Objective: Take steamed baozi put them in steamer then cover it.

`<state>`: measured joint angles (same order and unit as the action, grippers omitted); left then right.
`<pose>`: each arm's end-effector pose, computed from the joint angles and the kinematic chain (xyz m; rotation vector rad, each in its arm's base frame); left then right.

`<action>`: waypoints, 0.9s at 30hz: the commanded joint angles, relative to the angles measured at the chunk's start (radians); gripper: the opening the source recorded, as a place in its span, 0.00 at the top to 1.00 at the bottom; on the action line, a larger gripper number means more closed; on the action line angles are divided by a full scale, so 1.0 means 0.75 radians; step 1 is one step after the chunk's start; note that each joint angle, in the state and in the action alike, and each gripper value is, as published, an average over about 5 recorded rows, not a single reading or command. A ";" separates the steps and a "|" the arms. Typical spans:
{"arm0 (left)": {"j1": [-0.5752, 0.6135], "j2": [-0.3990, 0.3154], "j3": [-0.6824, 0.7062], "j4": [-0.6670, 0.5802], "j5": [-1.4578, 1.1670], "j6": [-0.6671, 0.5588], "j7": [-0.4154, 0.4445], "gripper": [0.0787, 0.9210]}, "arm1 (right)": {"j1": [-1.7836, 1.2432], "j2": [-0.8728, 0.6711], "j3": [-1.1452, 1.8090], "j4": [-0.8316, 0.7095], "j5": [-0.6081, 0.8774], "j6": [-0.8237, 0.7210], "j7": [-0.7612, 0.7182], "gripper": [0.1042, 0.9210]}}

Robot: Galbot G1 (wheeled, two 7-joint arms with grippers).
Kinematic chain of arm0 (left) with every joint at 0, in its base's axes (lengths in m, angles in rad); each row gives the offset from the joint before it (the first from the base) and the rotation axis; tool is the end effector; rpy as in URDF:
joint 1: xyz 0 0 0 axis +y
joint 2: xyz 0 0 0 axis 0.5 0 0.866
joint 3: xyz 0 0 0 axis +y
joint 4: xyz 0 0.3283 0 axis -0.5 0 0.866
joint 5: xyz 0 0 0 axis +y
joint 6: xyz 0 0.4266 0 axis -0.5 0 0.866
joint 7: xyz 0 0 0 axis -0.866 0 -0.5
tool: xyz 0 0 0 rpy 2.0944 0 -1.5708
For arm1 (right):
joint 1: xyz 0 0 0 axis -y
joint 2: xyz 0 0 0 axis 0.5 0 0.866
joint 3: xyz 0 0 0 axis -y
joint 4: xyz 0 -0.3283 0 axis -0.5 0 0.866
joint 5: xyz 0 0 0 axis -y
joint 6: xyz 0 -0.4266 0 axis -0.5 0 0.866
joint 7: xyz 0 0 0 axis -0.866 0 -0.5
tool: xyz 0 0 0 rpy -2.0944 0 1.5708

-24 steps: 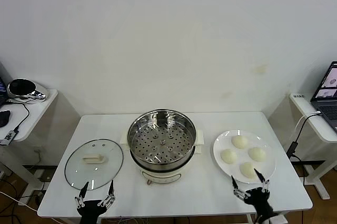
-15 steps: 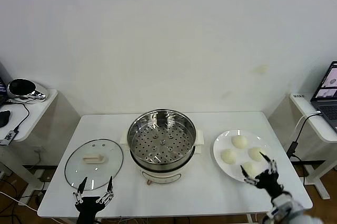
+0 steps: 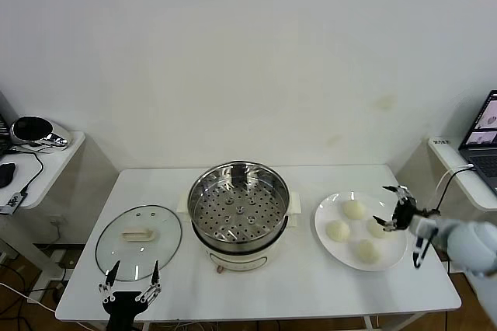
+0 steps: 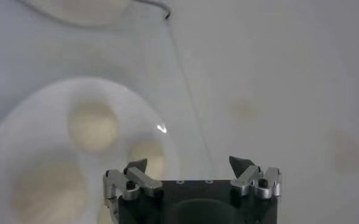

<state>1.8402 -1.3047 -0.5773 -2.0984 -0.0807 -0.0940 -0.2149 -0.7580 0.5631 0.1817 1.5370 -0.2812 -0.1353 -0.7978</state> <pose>0.1839 0.0489 -0.3354 0.1435 -2.9776 -0.2615 0.4716 -0.2135 -0.1766 0.8952 -1.9525 1.5202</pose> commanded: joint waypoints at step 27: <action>-0.013 0.016 -0.096 0.033 0.052 -0.026 -0.012 0.12 | 0.884 0.410 -0.889 -0.849 -0.140 0.104 -0.375 0.12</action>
<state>1.8301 -1.2968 -0.6422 -2.0761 -0.0441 -0.1115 -0.2229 -0.1545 0.8061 -0.4261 0.9911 -0.3524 -0.0631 -1.0722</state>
